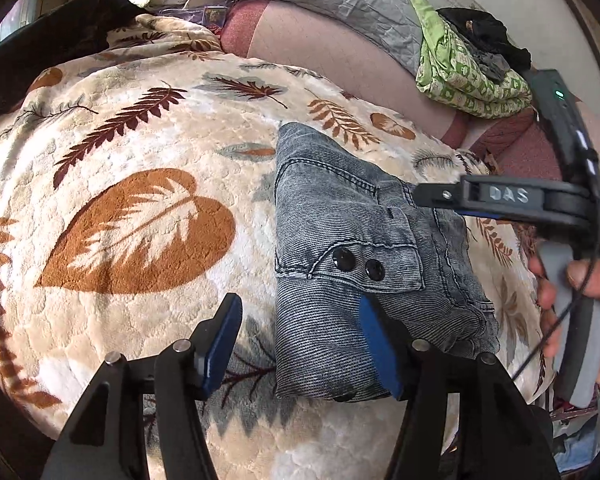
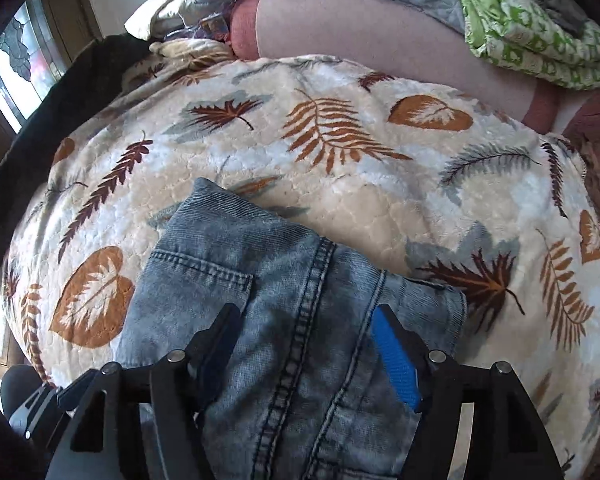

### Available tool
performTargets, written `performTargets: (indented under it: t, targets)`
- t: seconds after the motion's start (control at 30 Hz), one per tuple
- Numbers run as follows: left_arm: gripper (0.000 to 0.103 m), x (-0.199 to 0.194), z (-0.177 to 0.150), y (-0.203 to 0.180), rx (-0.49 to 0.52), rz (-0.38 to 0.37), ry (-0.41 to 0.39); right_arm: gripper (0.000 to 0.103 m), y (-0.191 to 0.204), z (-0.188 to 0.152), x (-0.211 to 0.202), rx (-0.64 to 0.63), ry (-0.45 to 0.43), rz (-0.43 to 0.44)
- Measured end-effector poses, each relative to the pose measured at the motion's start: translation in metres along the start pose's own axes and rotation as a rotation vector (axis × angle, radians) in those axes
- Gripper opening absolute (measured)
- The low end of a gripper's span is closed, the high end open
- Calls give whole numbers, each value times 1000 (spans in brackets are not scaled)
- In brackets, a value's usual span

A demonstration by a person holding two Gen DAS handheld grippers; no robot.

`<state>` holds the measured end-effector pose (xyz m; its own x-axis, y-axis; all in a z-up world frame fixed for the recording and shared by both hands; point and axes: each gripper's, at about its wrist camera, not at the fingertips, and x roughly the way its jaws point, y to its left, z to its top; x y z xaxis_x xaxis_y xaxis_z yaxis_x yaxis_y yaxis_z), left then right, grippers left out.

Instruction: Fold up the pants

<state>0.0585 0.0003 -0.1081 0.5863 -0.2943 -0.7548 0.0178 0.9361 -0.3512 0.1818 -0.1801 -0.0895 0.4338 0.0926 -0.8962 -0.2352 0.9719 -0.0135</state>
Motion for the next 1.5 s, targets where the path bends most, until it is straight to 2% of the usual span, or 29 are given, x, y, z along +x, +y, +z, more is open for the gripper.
performTargets:
  t: [0.1, 0.13, 0.17, 0.23, 0.27, 0.37, 0.47, 0.5, 0.6, 0.7, 0.77, 0.83, 0.9, 0.93, 1.0, 1.07, 1.23, 1.3, 1.37, 1.5]
  targets:
    - [63, 2, -1, -1, 7, 11, 0, 73, -10, -38, -22, 36, -27, 6]
    - [64, 3, -1, 0, 2, 15, 1, 77, -10, -52, -24, 46, -26, -1]
    - [67, 4, -1, 0, -1, 20, 1, 83, -10, -66, -20, 45, -13, -19]
    - [70, 7, -2, -1, 1, 29, 17, 86, -7, -88, 4, 11, 56, -38]
    - [70, 9, -3, -2, 6, 34, 30, 87, -7, -95, 9, 7, 41, -35]
    - [70, -3, -2, -2, 17, 56, -9, 87, -14, -95, -15, 80, -37, -10]
    - [70, -10, -1, -4, 19, 51, -21, 88, -18, -107, -40, 134, -136, -25]
    - [71, -9, -2, -7, 35, 67, -15, 90, -20, -114, -37, 145, -130, -22]
    - [74, 8, -10, -16, 103, 120, 29, 93, -28, -133, -7, 186, -40, 5]
    - [75, -2, -4, -18, 126, 145, 9, 95, -41, -138, -18, 261, -88, 65]
    - [75, -17, -1, -18, 103, 124, -24, 95, -44, -141, -35, 283, -170, 58]
    - [75, -25, -4, -24, 142, 134, -64, 95, -45, -146, -46, 288, -219, 52]
    - [76, -13, -11, -29, 194, 174, -24, 95, -49, -150, -43, 296, -223, 46]
    - [77, -3, -14, -30, 207, 189, 6, 95, -52, -153, -35, 303, -193, 53]
    - [80, 2, -13, -29, 201, 208, -3, 95, -64, -159, -15, 358, -130, 128]
    - [80, -3, -7, -28, 178, 202, 7, 96, -77, -162, -18, 428, -163, 195]
    - [80, -32, -1, -16, 113, 110, -73, 96, -118, -182, -41, 634, -329, 370]
    - [80, -39, -3, -3, 73, 81, -86, 96, -133, -190, -42, 707, -351, 435]
    - [80, -38, -5, 11, 29, 54, -60, 96, -141, -193, -39, 745, -347, 504]
    - [80, -31, -14, 30, 15, 104, -43, 96, -143, -193, -36, 756, -342, 516]
